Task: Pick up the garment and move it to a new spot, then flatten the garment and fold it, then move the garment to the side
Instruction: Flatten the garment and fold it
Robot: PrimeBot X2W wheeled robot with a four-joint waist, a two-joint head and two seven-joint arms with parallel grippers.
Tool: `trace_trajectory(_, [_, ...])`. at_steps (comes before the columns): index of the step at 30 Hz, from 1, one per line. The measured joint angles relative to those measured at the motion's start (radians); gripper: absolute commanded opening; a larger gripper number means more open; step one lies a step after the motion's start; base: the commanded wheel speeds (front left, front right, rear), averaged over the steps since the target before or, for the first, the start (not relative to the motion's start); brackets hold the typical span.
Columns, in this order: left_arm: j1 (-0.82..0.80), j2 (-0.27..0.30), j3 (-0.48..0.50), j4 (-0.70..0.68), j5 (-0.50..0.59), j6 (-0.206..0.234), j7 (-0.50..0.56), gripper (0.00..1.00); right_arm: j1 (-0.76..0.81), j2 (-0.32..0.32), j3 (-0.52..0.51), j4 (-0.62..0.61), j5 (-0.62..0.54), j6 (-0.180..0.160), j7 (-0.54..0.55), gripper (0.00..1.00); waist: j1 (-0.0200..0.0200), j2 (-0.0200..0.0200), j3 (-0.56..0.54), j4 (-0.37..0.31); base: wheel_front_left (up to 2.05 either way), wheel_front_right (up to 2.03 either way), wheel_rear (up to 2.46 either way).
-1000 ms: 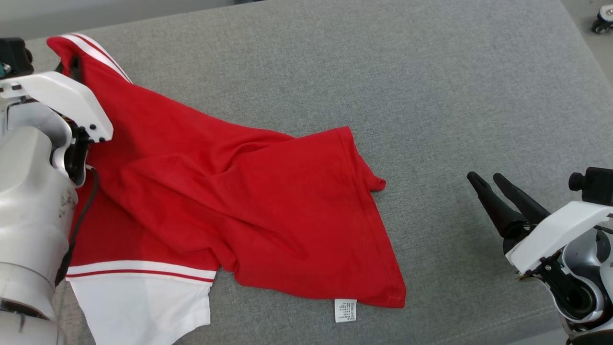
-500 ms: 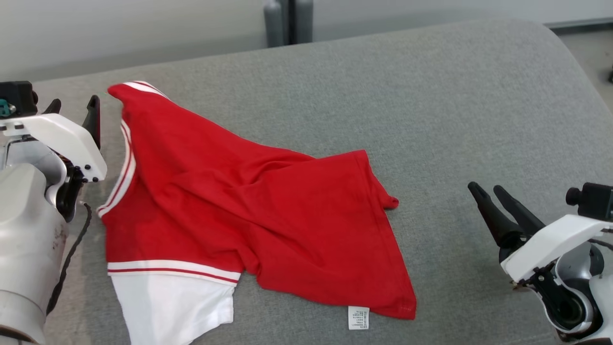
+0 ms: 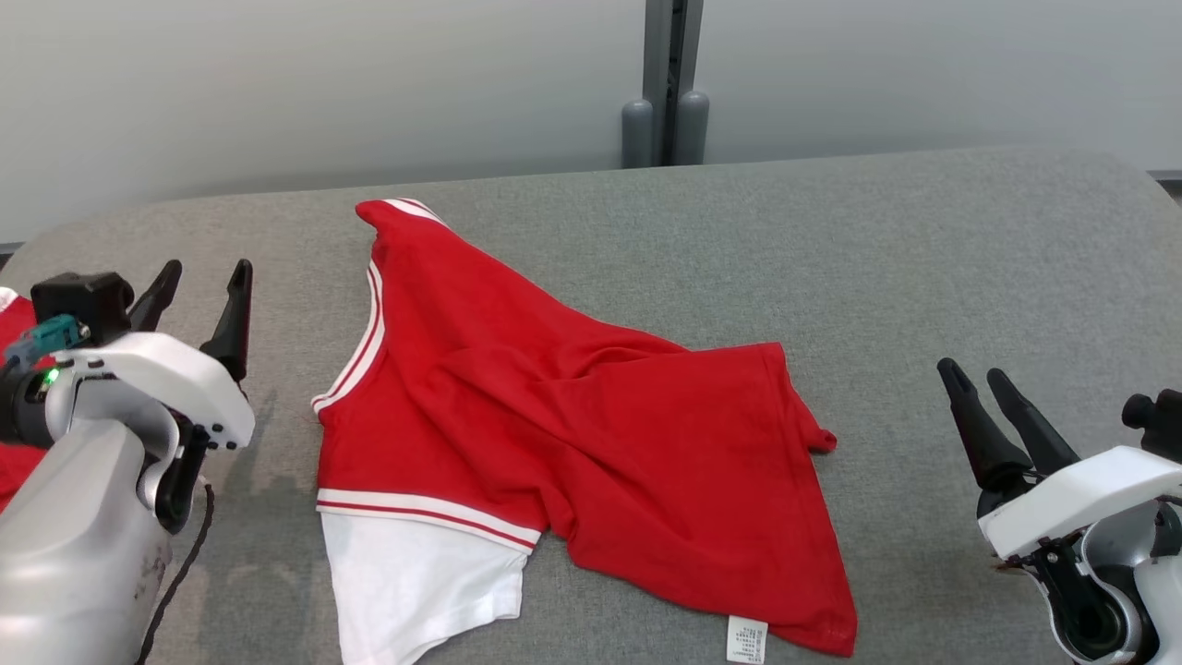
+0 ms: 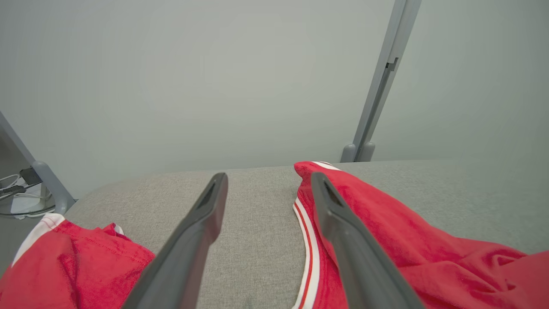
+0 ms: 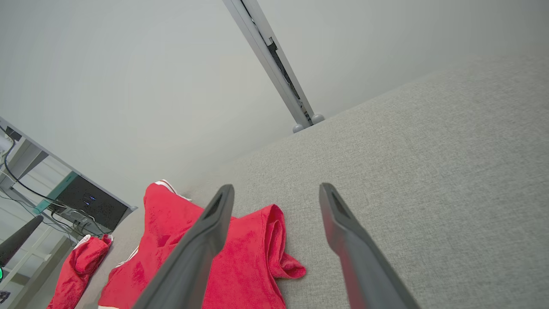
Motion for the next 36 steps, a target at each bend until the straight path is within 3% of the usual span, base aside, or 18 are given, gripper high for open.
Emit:
trace_trajectory(3, [0.092, 0.027, 0.041, -0.134, 0.002, 0.05, -0.004, 1.0, 0.012, 0.017, -0.012, -0.019, -0.021, 0.0, -0.067, 1.0, 0.0, 0.0, -0.024, 0.016, 0.0, 0.0, 0.0])
trace_trajectory(8, [0.317, 0.065, 0.203, -0.518, 0.063, 0.174, -0.008, 1.0, 0.052, 0.034, -0.012, -0.042, -0.094, 0.0, -0.149, 1.0, 0.0, 0.0, -0.056, 0.033, 0.0, 0.0, 0.0])
trace_trajectory(12, [0.538, 0.054, 0.309, -0.778, 0.122, 0.255, -0.008, 1.0, 0.07, 0.058, -0.028, -0.068, -0.159, 0.0, -0.226, 1.0, 0.0, 0.0, -0.077, 0.034, 0.0, 0.0, 0.0])
trace_trajectory(16, [0.688, 0.039, 0.377, -0.942, 0.197, 0.306, -0.008, 1.0, 0.092, 0.082, -0.03, -0.092, -0.198, 0.0, -0.272, 1.0, 0.0, 0.0, -0.091, 0.026, 0.0, 0.0, 0.0])
trace_trajectory(23, [0.817, -0.015, 0.405, -1.011, 0.247, 0.321, -0.008, 1.0, 0.119, 0.084, -0.012, -0.09, -0.281, 0.0, -0.317, 1.0, 0.0, 0.0, -0.099, 0.009, 0.0, 0.0, 0.0])
trace_trajectory(36, [0.893, -0.152, 0.435, -0.976, 0.274, 0.275, -0.008, 1.0, 0.146, 0.097, 0.007, -0.051, -0.338, 0.0, -0.351, 1.0, 0.0, 0.0, -0.108, 0.001, 0.0, 0.0, 0.0])
